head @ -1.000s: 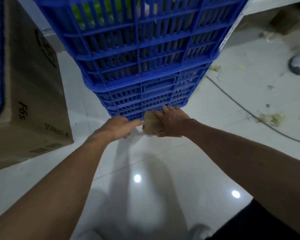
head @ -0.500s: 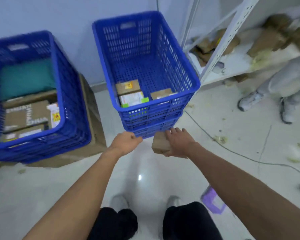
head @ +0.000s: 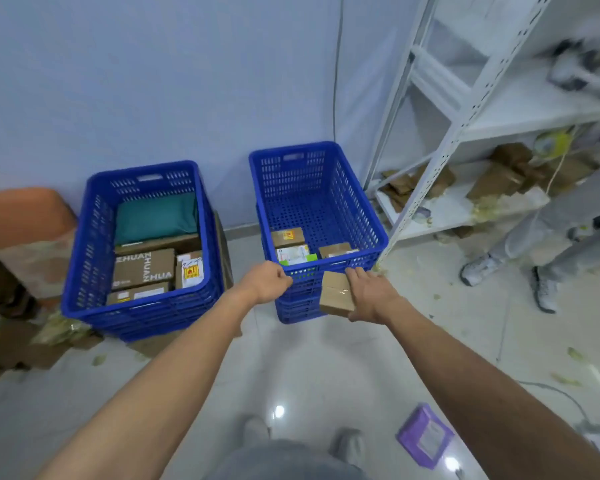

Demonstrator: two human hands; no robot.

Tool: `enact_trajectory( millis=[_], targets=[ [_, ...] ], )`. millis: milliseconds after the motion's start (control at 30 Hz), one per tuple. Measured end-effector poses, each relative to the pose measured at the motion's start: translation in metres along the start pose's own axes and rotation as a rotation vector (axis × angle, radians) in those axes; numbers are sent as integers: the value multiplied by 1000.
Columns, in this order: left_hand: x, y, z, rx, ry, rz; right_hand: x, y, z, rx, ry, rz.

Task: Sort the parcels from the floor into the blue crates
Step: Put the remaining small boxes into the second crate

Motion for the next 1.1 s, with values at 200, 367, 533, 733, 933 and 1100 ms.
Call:
enact_trajectory(
  millis=[200, 367, 533, 733, 933, 1100],
  targets=[
    [14, 22, 13, 12, -52, -7, 4, 23, 18, 26, -45, -49],
    [8, 35, 22, 43, -89, -31, -8, 39, 29, 105, -65, -92],
    [-5, 45, 27, 59, -109, -49, -21, 58, 29, 136, -77, -97],
    [-38, 66, 21, 41, -91, -74, -59, 76, 8, 178, -52, -98],
    [-102, 86, -3, 44, -37, -43, -129, 97, -36, 211, 24, -79],
    [-168, 120, -35, 107, 52, -100, -196, 125, -84, 266, 114, -66]
  ],
)
Point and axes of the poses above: each hand's wrist, its own x-axis away from the middle knuckle, its own y-axis out of the back of the hand, z = x × y, the point moved 6 cm from there along -x, towards the middle knuckle, and after that the axes turned 13 degrees about z, right-handed, at the moved point
